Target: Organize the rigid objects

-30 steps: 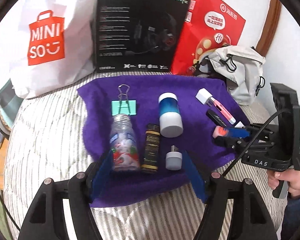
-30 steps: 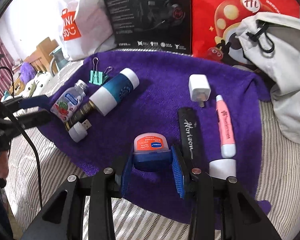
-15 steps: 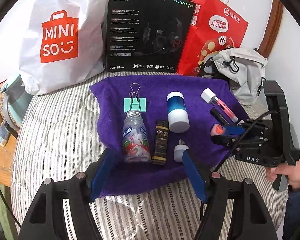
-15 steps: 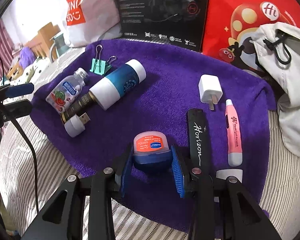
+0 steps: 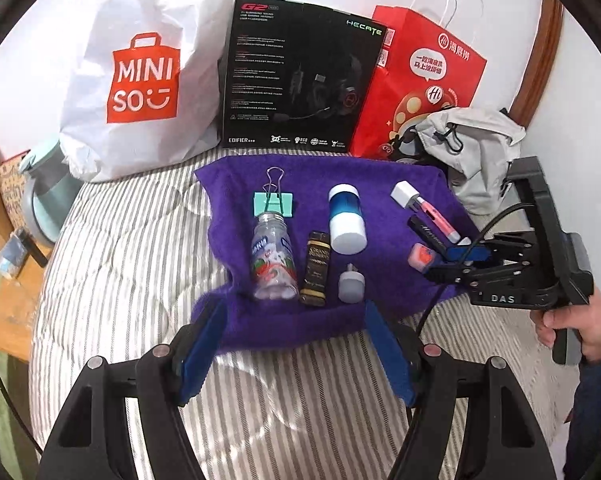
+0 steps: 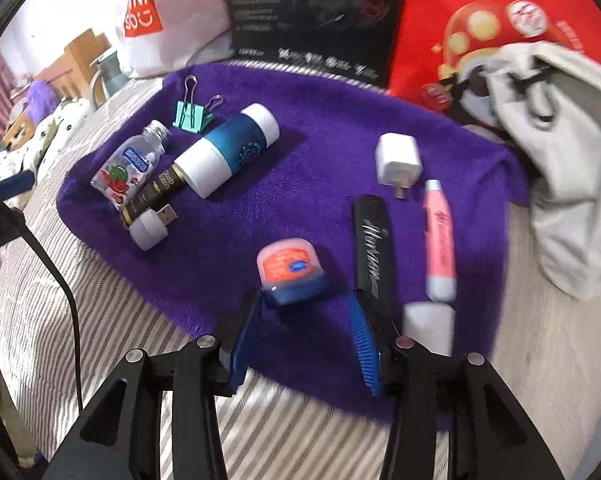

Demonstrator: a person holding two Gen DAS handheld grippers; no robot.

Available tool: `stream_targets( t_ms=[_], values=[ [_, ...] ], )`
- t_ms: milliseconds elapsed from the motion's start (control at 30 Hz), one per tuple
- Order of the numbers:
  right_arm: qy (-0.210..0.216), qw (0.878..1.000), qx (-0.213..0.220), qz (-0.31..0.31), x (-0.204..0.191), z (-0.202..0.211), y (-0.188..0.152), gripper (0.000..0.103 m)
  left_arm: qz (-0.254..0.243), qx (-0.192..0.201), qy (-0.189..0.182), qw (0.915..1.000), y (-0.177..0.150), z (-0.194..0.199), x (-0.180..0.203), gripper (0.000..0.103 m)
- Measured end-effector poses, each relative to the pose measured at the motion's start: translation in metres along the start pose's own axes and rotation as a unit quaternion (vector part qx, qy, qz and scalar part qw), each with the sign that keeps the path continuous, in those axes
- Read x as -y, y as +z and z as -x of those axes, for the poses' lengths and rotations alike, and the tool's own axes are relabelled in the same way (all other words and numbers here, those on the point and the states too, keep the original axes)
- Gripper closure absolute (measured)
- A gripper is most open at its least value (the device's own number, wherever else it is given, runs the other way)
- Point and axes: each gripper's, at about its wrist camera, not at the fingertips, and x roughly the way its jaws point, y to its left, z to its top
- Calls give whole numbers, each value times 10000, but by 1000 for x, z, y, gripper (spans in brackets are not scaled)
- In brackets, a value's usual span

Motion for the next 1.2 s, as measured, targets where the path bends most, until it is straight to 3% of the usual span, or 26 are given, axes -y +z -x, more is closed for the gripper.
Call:
stream_targets(
  t_ms=[133,233,333,500,700,967,1200],
  values=[
    [-367,9985,361,-183,-6,37,-19,22,73,66,100,9999,-12,8,4,21],
    [-263,9964,646,-488,-8,63,-40,13,22,77,181,9998,-21,14,11,20],
    [-330,9933,783,-777,-10,83,-60,0,31,76,188,9998,-29,20,19,9],
    [-328,9849,1084,-1309,-11,118,-94,0,-88,238,420,9988,-39,34,40,5],
    [-506,9795,1110,-1602,-11,140,-123,0,-76,314,530,9981,-49,45,65,5],
    [-808,9778,1089,-1599,-20,155,-151,0,-333,423,956,9940,-65,65,90,4],
    [-818,9757,1233,-1618,-33,167,-161,0,-125,530,873,9947,-73,83,89,1]
  ],
)
